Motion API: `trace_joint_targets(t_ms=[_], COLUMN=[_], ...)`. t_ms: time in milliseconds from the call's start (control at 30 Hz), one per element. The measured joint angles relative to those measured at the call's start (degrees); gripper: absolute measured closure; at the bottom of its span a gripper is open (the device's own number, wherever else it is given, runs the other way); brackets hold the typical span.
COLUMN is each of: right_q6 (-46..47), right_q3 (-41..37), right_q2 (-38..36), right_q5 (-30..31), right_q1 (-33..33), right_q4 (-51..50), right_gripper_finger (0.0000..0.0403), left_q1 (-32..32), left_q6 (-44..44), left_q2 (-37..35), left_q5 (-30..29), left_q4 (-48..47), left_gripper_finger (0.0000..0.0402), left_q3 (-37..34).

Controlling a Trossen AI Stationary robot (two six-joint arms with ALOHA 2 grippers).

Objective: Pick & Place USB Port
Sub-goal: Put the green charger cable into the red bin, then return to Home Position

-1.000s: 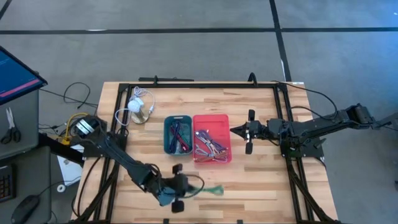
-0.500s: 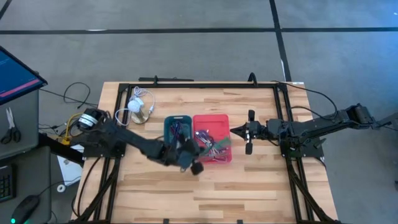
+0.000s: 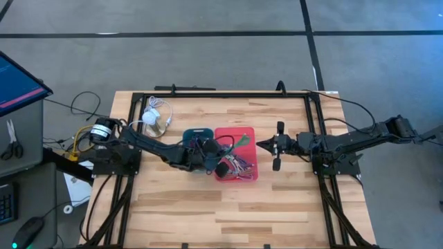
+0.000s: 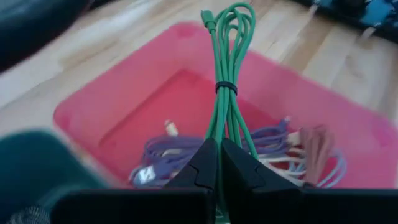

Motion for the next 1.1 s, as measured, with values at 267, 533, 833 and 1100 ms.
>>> trace_joint_targets(t_ms=[267, 533, 833, 1100], right_q6=[-0.9, -0.4, 0.6, 0.6], right_q3=[0.0, 0.0, 0.0, 0.0], right_q2=[0.0, 0.0, 0.0, 0.0], right_q5=[2.0, 1.8, 1.8, 1.8], right_q1=[-0.9, -1.1, -1.0, -0.2], right_q4=[0.1, 0.1, 0.2, 4.2], right_gripper_finger=[0.0400, 0.0400, 0.0400, 0.0400], left_q1=[0.0, 0.4, 0.8, -1.4], left_q6=[-4.7, -2.7, 2.6, 18.9], left_q2=[0.0, 0.0, -0.1, -4.7], left_q5=[0.1, 0.6, 0.6, 0.7], left_q4=[1.3, 1.8, 2.3, 4.0], left_gripper_finger=[0.0395, 0.0367, 0.0308, 0.0307], left_q3=[-3.7, -3.8, -3.8, -3.8])
